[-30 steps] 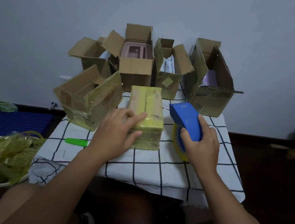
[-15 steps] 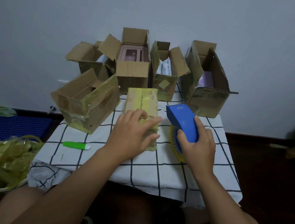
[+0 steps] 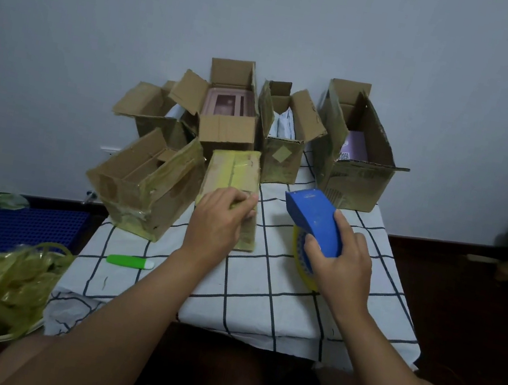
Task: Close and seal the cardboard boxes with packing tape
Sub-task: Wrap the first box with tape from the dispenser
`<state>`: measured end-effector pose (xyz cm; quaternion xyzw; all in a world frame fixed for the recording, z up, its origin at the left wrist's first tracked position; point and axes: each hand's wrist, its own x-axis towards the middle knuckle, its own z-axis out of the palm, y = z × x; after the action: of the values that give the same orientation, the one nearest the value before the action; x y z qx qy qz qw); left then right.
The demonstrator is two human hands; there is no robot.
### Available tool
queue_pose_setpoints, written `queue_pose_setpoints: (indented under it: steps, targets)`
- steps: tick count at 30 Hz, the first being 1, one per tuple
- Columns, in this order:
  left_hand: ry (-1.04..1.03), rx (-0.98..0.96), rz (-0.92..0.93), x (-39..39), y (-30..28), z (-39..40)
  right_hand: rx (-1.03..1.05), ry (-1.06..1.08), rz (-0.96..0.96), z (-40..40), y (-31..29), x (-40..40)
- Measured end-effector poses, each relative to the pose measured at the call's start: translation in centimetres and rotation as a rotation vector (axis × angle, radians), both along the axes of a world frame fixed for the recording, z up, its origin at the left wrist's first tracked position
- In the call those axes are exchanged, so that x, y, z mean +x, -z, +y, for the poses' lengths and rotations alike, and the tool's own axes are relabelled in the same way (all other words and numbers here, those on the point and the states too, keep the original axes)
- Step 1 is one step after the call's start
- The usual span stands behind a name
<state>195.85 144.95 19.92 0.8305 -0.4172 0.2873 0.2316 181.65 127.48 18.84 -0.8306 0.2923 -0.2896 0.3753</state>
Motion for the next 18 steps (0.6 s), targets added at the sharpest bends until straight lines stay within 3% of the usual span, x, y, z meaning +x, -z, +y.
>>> queue_pose_setpoints:
  steps: [12, 18]
  targets:
    - [-0.099, 0.101, 0.13, 3.0, -0.5, -1.5, -0.017, 0.007, -0.007, 0.0, 0.1, 0.4]
    - [-0.181, 0.251, 0.255, 3.1, -1.1, -1.2, -0.018, 0.011, 0.004, 0.0, 0.0, 0.5]
